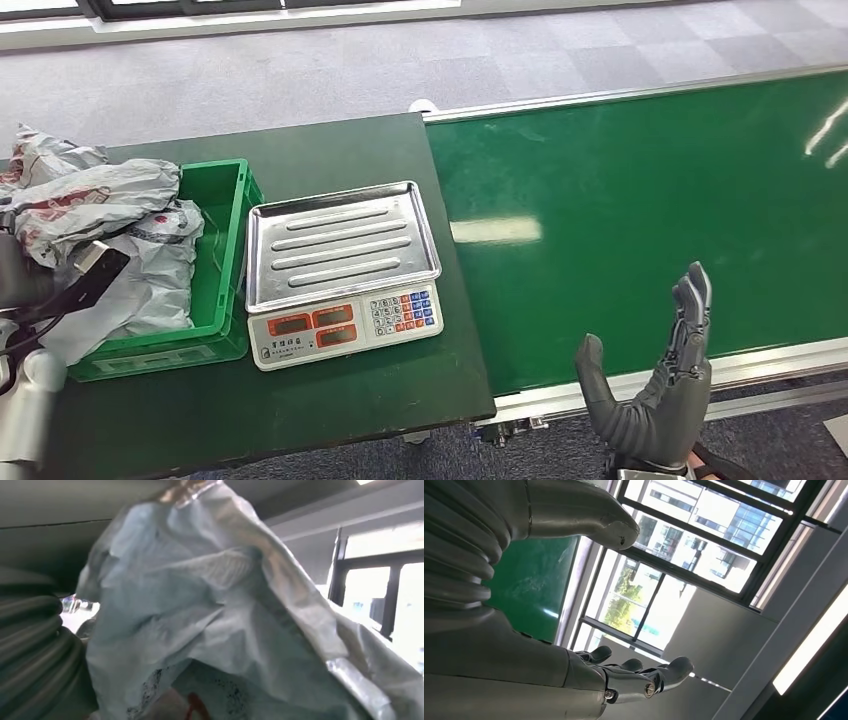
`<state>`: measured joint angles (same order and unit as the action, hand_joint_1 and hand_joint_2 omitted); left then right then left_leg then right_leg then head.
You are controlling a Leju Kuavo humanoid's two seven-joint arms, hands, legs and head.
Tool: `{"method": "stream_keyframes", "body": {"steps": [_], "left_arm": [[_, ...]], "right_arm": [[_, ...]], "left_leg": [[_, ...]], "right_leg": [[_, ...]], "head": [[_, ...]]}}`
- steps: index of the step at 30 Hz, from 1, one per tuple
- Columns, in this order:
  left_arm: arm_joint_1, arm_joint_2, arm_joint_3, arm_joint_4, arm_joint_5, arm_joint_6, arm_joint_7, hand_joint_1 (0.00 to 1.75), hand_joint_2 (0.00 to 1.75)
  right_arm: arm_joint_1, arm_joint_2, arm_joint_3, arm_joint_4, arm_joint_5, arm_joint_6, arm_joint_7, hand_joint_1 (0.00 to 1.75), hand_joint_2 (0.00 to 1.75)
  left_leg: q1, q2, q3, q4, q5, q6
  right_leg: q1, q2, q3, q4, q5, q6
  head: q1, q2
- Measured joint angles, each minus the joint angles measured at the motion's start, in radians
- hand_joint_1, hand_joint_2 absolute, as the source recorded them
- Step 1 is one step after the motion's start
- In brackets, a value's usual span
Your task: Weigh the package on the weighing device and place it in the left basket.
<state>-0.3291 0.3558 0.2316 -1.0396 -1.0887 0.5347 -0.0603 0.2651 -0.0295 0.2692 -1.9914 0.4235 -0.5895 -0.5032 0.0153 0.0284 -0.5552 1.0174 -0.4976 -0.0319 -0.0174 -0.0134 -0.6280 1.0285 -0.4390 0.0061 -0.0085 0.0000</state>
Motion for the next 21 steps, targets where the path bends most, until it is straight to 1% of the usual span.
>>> {"method": "stream_keyframes", "body": {"steps": [2,6,9,10,11,13,14,15,16,18,21], "left_arm": [[0.028,-0.021,0.022,-0.010,0.009,-0.036,-0.008,1.34,1.75],[0.078,-0.060,0.045,-0.060,0.031,-0.052,-0.025,1.34,1.75],[0.100,-0.077,0.051,-0.095,0.034,-0.057,-0.026,1.34,1.75],[0.105,-0.081,0.055,-0.104,0.035,-0.060,-0.026,1.04,1.75],[0.109,-0.085,0.059,-0.113,0.035,-0.063,-0.025,0.71,1.75],[0.116,-0.092,0.064,-0.126,0.037,-0.066,-0.025,0.03,0.87],[0.119,-0.095,0.066,-0.132,0.046,-0.068,-0.029,0.00,0.44],[0.123,-0.100,0.068,-0.141,0.069,-0.071,-0.041,0.00,0.00],[0.130,-0.107,0.069,-0.156,0.109,-0.078,-0.060,0.00,0.00],[0.152,-0.131,0.069,-0.210,0.244,-0.105,-0.114,0.00,0.00],[0.204,-0.188,0.058,-0.338,0.538,-0.162,-0.215,0.00,0.00]], "right_arm": [[0.002,0.000,0.000,-0.008,0.008,0.011,0.007,0.00,1.75],[0.002,0.002,0.000,-0.021,0.018,0.032,0.018,0.00,1.75],[0.003,0.002,0.000,-0.026,0.019,0.036,0.020,0.00,1.75],[0.003,0.002,0.000,-0.027,0.019,0.037,0.020,0.00,1.75],[0.003,0.003,0.000,-0.027,0.020,0.037,0.020,0.00,1.75],[0.003,0.004,0.000,-0.027,0.021,0.038,0.020,0.00,1.75],[0.003,0.004,0.000,-0.027,0.022,0.039,0.019,0.00,1.75],[0.003,0.005,0.000,-0.028,0.023,0.041,0.019,0.00,1.75],[0.003,0.005,0.000,-0.028,0.023,0.044,0.018,0.00,1.75],[0.003,0.006,0.000,-0.028,0.023,0.051,0.014,0.00,1.75],[0.003,0.014,-0.004,-0.028,0.021,0.058,0.003,0.00,1.75]], "left_leg": [[0.000,0.000,0.000,0.000,0.000,0.000],[0.000,0.000,0.000,0.000,0.000,0.000],[0.000,0.000,-0.001,0.000,0.000,0.000],[0.000,0.000,-0.001,0.000,0.000,0.000],[0.000,0.000,-0.001,0.000,0.000,0.000],[0.000,-0.001,-0.001,0.000,0.000,0.000],[0.000,-0.001,-0.001,0.000,0.000,0.000],[0.000,-0.001,-0.001,0.000,0.000,0.000],[0.000,-0.001,-0.001,0.000,0.000,0.000],[0.000,0.000,0.000,0.000,0.000,0.001],[-0.001,0.000,0.000,0.000,-0.001,0.001]], "right_leg": [[0.000,0.000,0.000,0.000,0.000,0.000],[0.000,0.000,0.000,0.000,0.000,0.000],[0.000,0.000,0.000,0.000,0.000,0.000],[0.000,0.000,0.000,0.000,0.000,0.000],[0.000,0.000,0.000,0.000,0.000,0.000],[0.000,0.000,0.000,0.000,0.000,0.000],[0.000,0.000,0.000,0.000,0.000,0.000],[0.000,0.000,0.000,0.000,0.000,0.000],[0.000,0.000,0.000,0.000,0.000,0.000],[0.000,0.000,0.000,0.000,0.000,0.000],[-0.001,0.000,0.000,-0.001,0.000,0.000]], "head": [[0.000,0.000],[0.000,0.000],[0.000,0.000],[0.000,0.000],[0.000,0.000],[0.000,0.000],[0.000,0.000],[0.000,0.000],[0.000,0.000],[0.000,0.000],[0.000,0.000]]}}
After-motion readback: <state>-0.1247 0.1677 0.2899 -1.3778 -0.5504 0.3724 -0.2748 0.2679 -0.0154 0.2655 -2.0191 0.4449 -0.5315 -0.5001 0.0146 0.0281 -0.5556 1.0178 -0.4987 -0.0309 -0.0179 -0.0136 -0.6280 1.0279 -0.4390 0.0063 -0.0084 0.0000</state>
